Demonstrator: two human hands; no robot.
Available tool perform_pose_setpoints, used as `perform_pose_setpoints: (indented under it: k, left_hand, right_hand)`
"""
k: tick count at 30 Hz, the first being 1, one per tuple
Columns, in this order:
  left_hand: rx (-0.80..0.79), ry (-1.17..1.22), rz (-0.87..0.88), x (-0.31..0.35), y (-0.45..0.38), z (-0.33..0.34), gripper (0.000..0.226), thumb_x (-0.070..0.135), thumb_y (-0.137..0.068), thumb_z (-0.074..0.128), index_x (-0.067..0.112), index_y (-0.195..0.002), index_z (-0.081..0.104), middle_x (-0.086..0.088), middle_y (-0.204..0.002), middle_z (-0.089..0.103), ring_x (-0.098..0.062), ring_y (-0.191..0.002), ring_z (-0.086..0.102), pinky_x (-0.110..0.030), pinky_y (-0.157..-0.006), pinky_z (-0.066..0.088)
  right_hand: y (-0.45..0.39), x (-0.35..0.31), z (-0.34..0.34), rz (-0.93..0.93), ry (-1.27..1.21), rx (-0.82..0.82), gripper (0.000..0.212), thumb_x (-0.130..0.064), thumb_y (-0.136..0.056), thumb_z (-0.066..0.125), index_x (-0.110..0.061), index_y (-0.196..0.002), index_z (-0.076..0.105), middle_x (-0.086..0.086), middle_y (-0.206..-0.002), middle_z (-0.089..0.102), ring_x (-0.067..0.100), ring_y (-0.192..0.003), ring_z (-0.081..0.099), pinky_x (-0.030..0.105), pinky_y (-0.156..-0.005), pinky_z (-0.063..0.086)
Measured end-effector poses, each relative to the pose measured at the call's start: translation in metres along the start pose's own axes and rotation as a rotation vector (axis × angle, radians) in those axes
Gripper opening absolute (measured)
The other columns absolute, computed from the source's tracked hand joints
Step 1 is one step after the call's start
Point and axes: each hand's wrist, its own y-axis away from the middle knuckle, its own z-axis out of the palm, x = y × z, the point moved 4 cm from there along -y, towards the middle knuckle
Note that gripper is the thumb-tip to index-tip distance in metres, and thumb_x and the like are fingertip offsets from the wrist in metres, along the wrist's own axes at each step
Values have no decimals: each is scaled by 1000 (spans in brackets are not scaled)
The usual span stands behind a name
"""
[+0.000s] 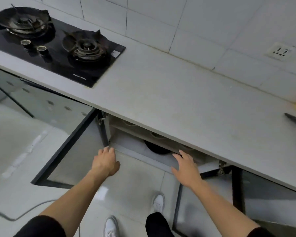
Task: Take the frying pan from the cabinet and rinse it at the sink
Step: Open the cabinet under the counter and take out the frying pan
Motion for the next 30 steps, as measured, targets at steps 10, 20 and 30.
perform_pose_setpoints:
  k: [10, 20, 30]
  left_hand:
    - [-60, -92, 136, 59, 1, 26, 58, 42, -92, 54, 15, -141, 39, -8, -145, 44, -30, -133, 39, -42, -107, 39]
    - [-61, -37, 188, 102, -41, 110, 59, 43, -94, 52, 19, -145, 35, -3, -146, 43, -26, -133, 37, -38, -105, 40]
    - [51, -71, 247, 121, -168, 263, 57, 45, -95, 50, 31, -148, 31, -4, -160, 19, -26, -144, 23, -41, -112, 32]
  right_hand:
    - [47, 54, 27, 156, -41, 4, 60, -43, -93, 51, -21, -146, 36, 6, -159, 21, 26, -144, 19, 43, -114, 27]
    - [11, 94, 115, 246, -100, -20, 61, -54, -93, 44, -24, -146, 34, 0, -155, 27, 23, -139, 27, 41, -108, 31]
    - [-104, 143, 269, 278, -236, 132, 70, -70, -87, 37, -34, -146, 31, -5, -157, 25, 19, -142, 21, 44, -112, 28]
